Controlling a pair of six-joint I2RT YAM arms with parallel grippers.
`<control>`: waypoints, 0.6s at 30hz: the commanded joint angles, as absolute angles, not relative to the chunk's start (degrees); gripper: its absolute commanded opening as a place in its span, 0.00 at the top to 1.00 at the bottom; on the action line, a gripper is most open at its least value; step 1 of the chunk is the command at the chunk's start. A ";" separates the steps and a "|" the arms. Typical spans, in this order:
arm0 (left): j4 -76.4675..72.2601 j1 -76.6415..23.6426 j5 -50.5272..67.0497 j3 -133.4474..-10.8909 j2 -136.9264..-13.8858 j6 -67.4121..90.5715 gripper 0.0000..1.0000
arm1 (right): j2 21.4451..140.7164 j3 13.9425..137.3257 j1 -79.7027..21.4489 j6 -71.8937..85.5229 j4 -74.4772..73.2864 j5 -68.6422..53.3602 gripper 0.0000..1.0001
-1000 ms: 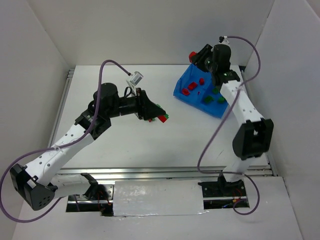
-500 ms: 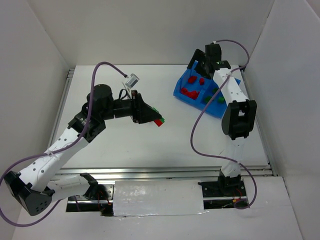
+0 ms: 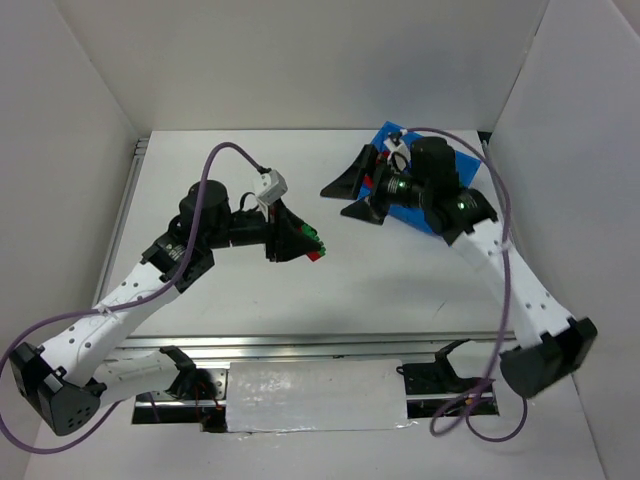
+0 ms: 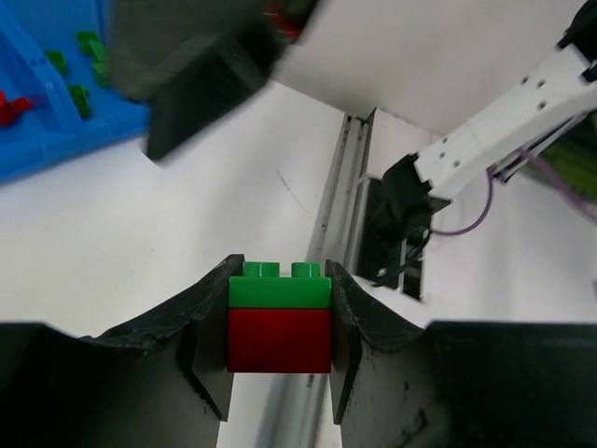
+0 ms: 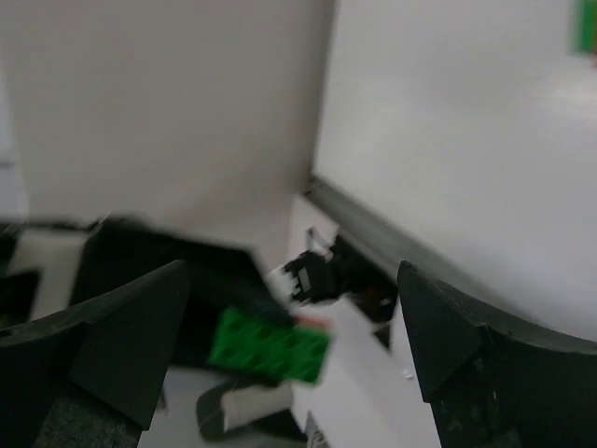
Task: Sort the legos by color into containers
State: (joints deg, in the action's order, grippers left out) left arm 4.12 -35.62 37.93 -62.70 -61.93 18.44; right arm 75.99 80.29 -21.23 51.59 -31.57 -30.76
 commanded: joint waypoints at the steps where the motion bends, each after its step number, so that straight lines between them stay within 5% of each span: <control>1: -4.30 -36.65 40.78 -62.05 -61.52 8.45 1.00 | 70.06 72.63 -27.32 66.23 -22.43 -37.61 0.00; 5: -8.68 -37.44 40.25 -58.81 -59.69 5.27 1.00 | 65.31 67.94 -31.72 72.24 -15.47 -38.06 0.01; 18: -10.37 -37.44 43.68 -58.71 -59.50 3.87 1.00 | 66.18 72.95 -37.88 64.08 -29.26 -28.12 0.02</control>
State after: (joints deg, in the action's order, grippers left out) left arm -5.98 -37.28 41.78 -57.36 -60.53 6.79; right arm 66.37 70.04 -36.58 66.22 -26.52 -30.30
